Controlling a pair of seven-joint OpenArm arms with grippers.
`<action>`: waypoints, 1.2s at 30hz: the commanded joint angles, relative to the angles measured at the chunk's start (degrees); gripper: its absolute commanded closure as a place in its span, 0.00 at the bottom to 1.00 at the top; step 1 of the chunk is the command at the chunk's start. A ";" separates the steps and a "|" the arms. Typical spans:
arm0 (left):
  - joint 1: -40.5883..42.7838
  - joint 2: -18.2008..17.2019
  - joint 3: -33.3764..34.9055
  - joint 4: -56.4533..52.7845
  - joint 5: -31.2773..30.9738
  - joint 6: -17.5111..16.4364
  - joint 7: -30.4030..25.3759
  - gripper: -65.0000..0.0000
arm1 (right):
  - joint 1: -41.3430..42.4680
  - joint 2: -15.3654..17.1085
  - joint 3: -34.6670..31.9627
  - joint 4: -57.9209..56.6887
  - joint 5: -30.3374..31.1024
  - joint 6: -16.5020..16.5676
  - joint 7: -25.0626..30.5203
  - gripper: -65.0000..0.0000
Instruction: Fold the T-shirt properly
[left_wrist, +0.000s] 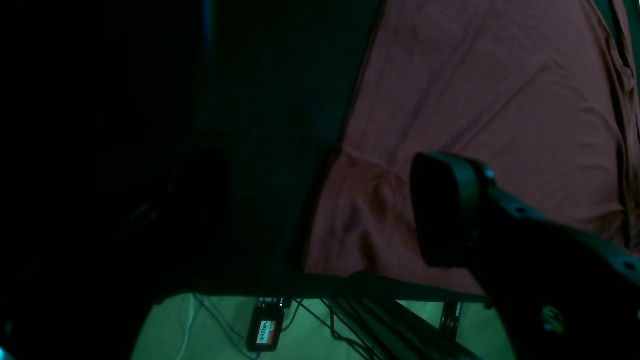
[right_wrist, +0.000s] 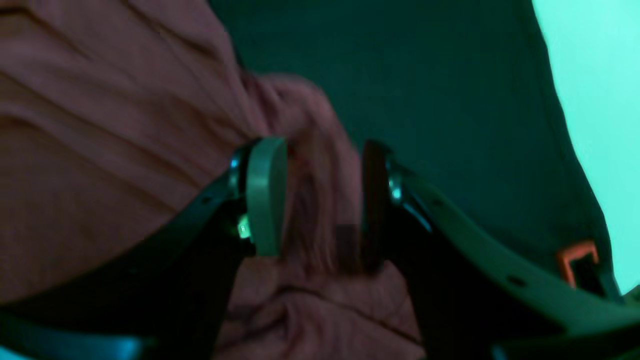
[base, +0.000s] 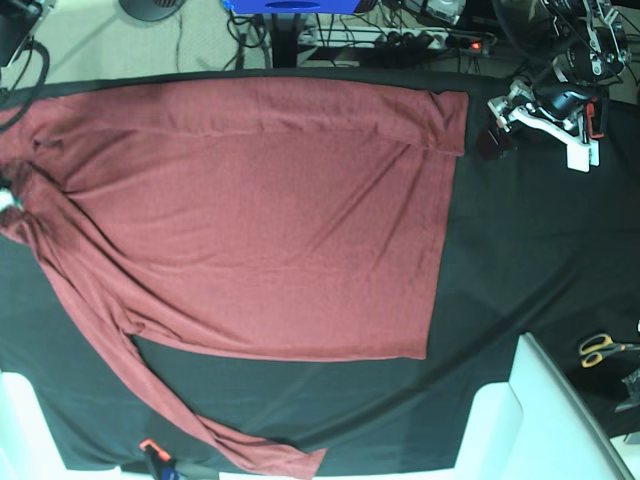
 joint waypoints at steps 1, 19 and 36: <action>0.04 -0.54 -0.28 1.07 -0.97 -0.20 -0.84 0.15 | 2.73 1.24 -0.77 0.67 0.89 0.37 1.52 0.62; 0.04 -0.72 -0.63 0.63 -0.88 -0.20 -1.02 0.15 | 26.73 5.02 -9.21 -34.59 -9.40 3.89 5.65 0.25; -1.10 -0.63 -0.37 0.63 -0.88 -0.20 -1.02 0.15 | 27.17 5.38 -9.38 -46.54 -9.49 3.89 15.59 0.59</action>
